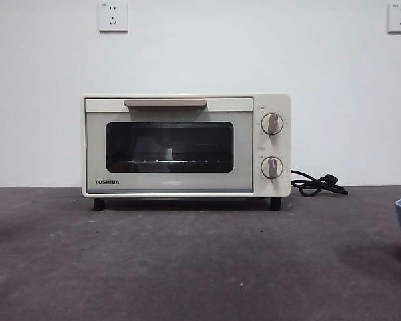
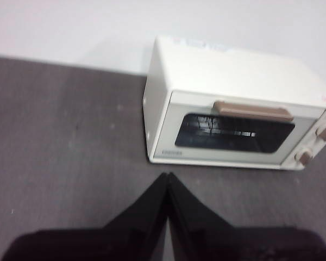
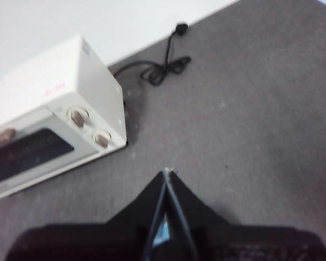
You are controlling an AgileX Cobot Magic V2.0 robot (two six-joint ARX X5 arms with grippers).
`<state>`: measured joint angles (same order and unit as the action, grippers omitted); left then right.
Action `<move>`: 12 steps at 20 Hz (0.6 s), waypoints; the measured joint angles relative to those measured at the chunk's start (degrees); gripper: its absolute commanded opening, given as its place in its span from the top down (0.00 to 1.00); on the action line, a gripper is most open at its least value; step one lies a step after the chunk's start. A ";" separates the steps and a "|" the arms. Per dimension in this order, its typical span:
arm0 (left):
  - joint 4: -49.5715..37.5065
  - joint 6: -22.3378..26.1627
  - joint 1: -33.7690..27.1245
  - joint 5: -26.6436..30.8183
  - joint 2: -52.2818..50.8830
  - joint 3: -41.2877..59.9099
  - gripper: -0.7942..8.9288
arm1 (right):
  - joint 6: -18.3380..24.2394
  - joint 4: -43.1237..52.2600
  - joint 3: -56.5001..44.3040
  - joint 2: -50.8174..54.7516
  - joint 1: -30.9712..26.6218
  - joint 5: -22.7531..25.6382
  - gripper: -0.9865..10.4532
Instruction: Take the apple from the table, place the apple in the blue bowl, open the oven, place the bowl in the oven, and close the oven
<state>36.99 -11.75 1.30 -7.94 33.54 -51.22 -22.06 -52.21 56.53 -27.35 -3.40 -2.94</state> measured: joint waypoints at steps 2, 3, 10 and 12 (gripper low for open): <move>3.61 0.22 -0.02 -0.39 2.80 -3.34 0.92 | 1.16 -2.89 2.99 -2.60 0.00 -0.31 0.92; 5.40 0.72 -0.02 -1.14 4.09 -4.85 0.92 | 1.84 -4.28 4.37 -3.82 0.00 -0.94 0.92; 9.35 4.85 -0.02 -13.46 8.39 -7.72 0.92 | 11.34 -9.07 8.13 -10.67 0.00 -12.79 0.92; 10.29 5.35 -0.02 -16.41 8.81 -7.72 0.92 | 13.60 -10.45 8.66 -12.46 0.00 -14.97 0.92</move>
<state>47.29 -6.39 1.28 -24.36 42.35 -58.94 -8.47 -62.65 65.19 -39.81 -3.40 -17.91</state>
